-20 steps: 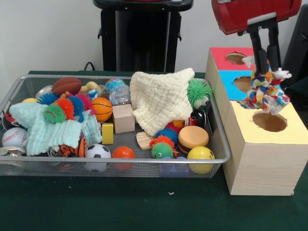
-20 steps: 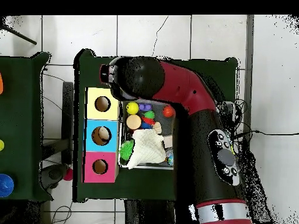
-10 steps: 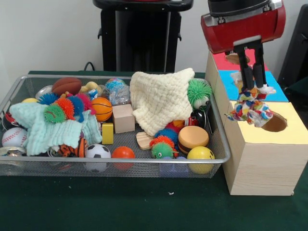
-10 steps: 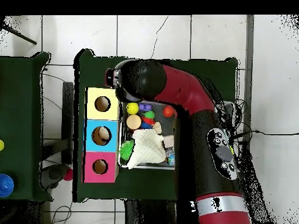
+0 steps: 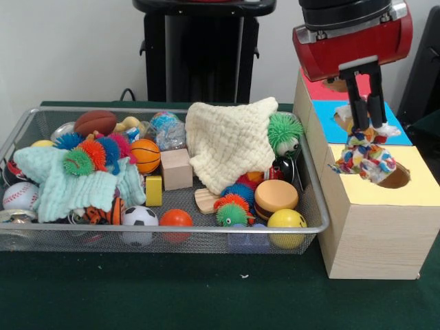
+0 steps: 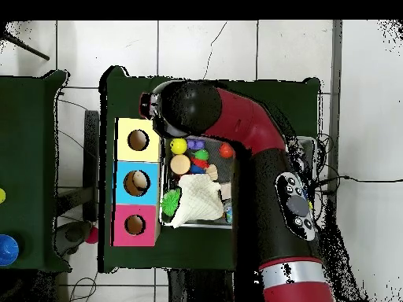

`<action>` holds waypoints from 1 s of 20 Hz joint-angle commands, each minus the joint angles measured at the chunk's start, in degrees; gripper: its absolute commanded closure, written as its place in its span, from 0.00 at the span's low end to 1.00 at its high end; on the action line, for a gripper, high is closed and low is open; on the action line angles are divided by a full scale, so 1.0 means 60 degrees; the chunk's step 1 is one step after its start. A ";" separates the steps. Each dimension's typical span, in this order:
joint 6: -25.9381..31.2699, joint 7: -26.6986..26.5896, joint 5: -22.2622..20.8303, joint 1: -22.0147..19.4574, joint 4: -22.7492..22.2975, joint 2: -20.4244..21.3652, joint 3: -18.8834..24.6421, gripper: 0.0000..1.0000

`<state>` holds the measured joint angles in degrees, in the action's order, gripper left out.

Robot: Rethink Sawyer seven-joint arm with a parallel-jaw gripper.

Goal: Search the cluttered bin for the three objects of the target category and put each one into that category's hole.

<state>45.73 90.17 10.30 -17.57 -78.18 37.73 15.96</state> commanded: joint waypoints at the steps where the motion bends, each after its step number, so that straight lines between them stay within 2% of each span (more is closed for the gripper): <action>1: 0.0665 0.2556 0.0742 0.0098 -0.1010 -0.0190 -0.0121 1.00; 5: 0.0778 0.2490 0.0993 0.0148 -0.1171 -0.0136 -0.0124 1.00; 16: 0.1437 0.2151 0.0463 0.0416 -0.1382 -0.0331 -0.0792 1.00; 20: 0.1320 0.2053 0.0507 0.0451 -0.1477 -0.0382 -0.0885 1.00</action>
<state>47.46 90.17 13.97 -14.96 -80.58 37.56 13.12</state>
